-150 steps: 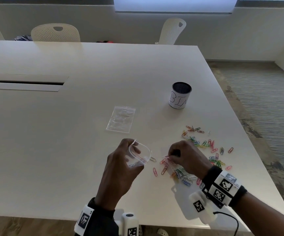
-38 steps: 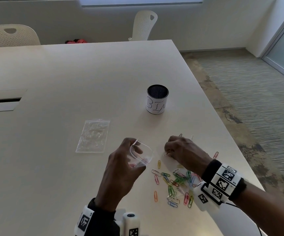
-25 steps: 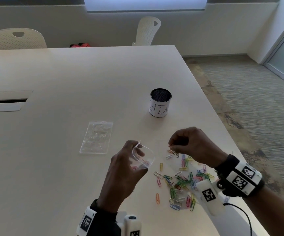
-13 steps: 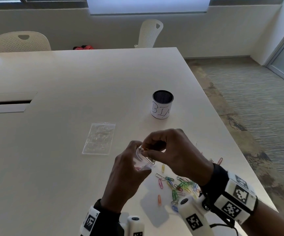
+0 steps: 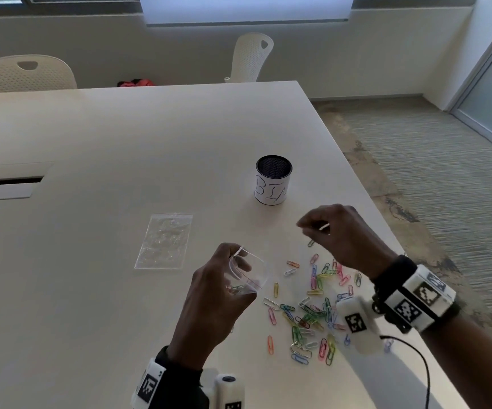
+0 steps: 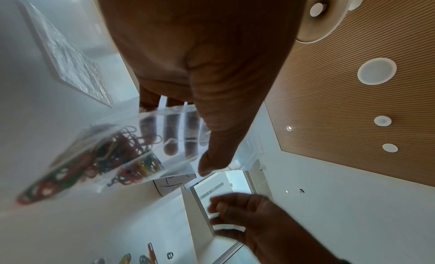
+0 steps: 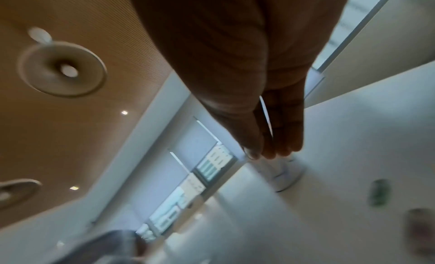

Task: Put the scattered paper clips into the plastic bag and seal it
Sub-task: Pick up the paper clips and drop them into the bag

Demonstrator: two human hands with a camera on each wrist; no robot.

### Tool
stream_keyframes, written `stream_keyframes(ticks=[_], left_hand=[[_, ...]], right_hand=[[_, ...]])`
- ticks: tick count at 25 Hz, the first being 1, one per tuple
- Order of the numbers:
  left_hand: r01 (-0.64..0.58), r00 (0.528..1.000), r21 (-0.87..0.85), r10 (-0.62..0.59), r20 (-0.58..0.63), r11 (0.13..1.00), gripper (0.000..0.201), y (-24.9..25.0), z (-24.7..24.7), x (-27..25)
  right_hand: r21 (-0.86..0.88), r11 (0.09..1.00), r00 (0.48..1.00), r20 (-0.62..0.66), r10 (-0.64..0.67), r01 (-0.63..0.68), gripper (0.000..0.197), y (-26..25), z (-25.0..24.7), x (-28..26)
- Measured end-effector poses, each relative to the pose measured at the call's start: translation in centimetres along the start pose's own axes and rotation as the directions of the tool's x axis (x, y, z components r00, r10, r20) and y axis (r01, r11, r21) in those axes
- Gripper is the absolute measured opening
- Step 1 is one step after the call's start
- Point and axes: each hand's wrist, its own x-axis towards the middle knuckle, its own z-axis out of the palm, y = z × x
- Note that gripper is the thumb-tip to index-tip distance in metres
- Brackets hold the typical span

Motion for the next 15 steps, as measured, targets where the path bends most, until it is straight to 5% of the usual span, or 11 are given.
stream_keyframes(ticks=[3,7,13,15], left_hand=[[-0.001,1.000,0.007,0.001,0.003,1.000,0.045,-0.1,0.0,0.0],[0.001,1.000,0.002,-0.001,0.009,1.000,0.045,-0.2,0.2,0.0],[-0.001,1.000,-0.001,0.001,0.008,1.000,0.045,-0.3,0.3,0.2],[-0.001,1.000,0.005,0.001,0.007,1.000,0.045,-0.5,0.4,0.2]], right_hand=[[-0.250,0.962,0.982,0.121,0.143,-0.109,0.032,5.1,0.7,0.1],[-0.408,0.908,0.935,0.277,0.220,-0.093,0.045,6.7,1.9,-1.2],[-0.251,0.964,0.907,0.380,0.179,-0.085,0.034,5.6,1.3,-3.2],[-0.266,0.956,0.925,0.317,0.209,-0.125,0.042,5.6,0.0,-3.7]])
